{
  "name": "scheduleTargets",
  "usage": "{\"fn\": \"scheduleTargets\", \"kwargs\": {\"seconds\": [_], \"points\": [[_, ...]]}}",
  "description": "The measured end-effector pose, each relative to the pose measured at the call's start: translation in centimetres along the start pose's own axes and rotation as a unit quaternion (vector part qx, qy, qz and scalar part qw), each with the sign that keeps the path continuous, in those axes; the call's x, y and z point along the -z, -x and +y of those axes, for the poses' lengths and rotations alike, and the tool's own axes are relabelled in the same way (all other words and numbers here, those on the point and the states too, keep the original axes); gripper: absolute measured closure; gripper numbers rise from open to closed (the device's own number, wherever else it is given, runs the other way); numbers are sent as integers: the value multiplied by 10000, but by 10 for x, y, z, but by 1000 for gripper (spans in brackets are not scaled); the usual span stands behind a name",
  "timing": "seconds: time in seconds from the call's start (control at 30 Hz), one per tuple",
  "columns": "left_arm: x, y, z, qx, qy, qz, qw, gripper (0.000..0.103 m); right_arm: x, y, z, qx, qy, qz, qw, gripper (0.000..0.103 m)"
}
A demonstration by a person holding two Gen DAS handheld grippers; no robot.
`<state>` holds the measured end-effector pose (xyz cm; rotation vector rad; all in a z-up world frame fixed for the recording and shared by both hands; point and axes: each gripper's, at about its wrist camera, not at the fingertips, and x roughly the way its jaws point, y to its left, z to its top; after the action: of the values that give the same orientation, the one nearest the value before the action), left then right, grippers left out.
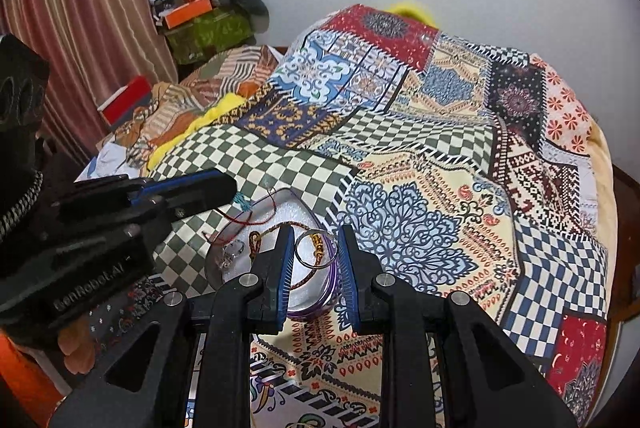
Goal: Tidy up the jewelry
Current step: 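Lower both items into the tin and open both tools, then withdraw both tools from the tin toward the remaining jewelry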
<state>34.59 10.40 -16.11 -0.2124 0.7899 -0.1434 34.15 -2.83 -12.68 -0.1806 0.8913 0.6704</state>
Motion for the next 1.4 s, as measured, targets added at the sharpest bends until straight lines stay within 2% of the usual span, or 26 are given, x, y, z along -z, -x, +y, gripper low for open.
{"fn": "scheduleTargets", "kwargs": {"seconds": [0.33, 0.67, 0.73, 0.87, 0.97, 1.03, 1.1, 1.4], "points": [[15, -12, -2, -272, -359, 282, 9986, 98, -3, -11, 2, -187, 22, 252, 9995, 83], [22, 2, 2, -493, -540, 220, 9971, 95, -8, -30, 4, -281, -24, 534, 9982, 83], [23, 4, 5, -513, -513, 222, 9971, 90, -9, -32, 3, -360, -107, 598, 9975, 83], [24, 10, 10, -575, -456, 170, 9972, 74, -11, -35, 3, -400, -208, 688, 9966, 83], [25, 14, 11, -593, -446, 157, 9971, 74, -11, -36, 4, -328, -209, 767, 9963, 83], [25, 16, 11, -594, -440, 156, 9971, 74, -11, -34, 2, -345, -255, 821, 9957, 77], [26, 18, 10, -602, -437, 150, 9971, 74, -11, -30, 1, -315, -280, 767, 9962, 75], [31, 38, -1, -594, -476, 88, 9971, 73, -3, 12, 9, 42, -31, 365, 9993, 75]]}}
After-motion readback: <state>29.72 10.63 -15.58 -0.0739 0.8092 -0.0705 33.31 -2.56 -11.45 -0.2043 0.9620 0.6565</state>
